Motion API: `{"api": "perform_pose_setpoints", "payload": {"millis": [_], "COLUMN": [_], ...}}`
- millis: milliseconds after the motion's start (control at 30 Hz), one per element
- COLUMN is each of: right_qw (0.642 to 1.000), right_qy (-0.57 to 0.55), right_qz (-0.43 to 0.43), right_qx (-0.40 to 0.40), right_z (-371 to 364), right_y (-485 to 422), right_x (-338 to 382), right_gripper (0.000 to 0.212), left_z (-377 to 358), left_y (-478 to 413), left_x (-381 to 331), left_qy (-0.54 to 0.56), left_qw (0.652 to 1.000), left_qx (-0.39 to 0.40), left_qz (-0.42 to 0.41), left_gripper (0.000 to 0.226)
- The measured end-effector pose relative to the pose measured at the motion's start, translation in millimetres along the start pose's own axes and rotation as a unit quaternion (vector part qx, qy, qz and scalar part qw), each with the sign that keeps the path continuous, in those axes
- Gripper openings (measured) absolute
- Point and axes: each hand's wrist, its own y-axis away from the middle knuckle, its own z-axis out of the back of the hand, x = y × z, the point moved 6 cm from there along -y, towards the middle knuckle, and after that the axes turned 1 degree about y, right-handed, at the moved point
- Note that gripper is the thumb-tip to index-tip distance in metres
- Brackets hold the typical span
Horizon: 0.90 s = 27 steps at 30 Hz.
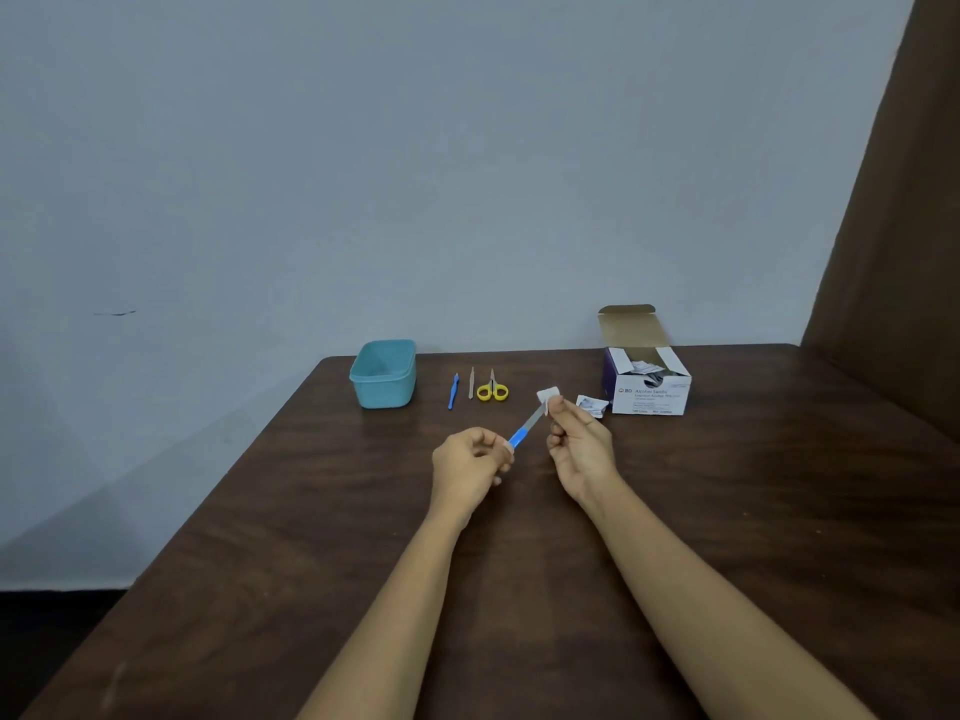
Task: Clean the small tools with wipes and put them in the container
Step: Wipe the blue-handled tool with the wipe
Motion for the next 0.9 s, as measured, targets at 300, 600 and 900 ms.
{"api": "perform_pose_setpoints", "payload": {"millis": [300, 600, 900], "right_qw": [0.997, 0.990, 0.992], "right_qy": [0.071, 0.128, 0.108], "right_qz": [0.031, 0.063, 0.055], "right_qx": [0.003, 0.006, -0.023], "right_z": [3, 2, 5], "right_y": [13, 9, 10], "right_x": [7, 7, 5], "right_gripper": [0.003, 0.018, 0.005], "left_z": [-1, 1, 0], "left_y": [20, 22, 21], "left_x": [-2, -1, 1], "left_qy": [-0.041, -0.046, -0.047], "left_qw": [0.999, 0.999, 0.999], "left_qx": [0.018, 0.007, 0.000], "left_qz": [-0.025, -0.023, -0.023], "left_gripper": [0.005, 0.003, 0.003]}}
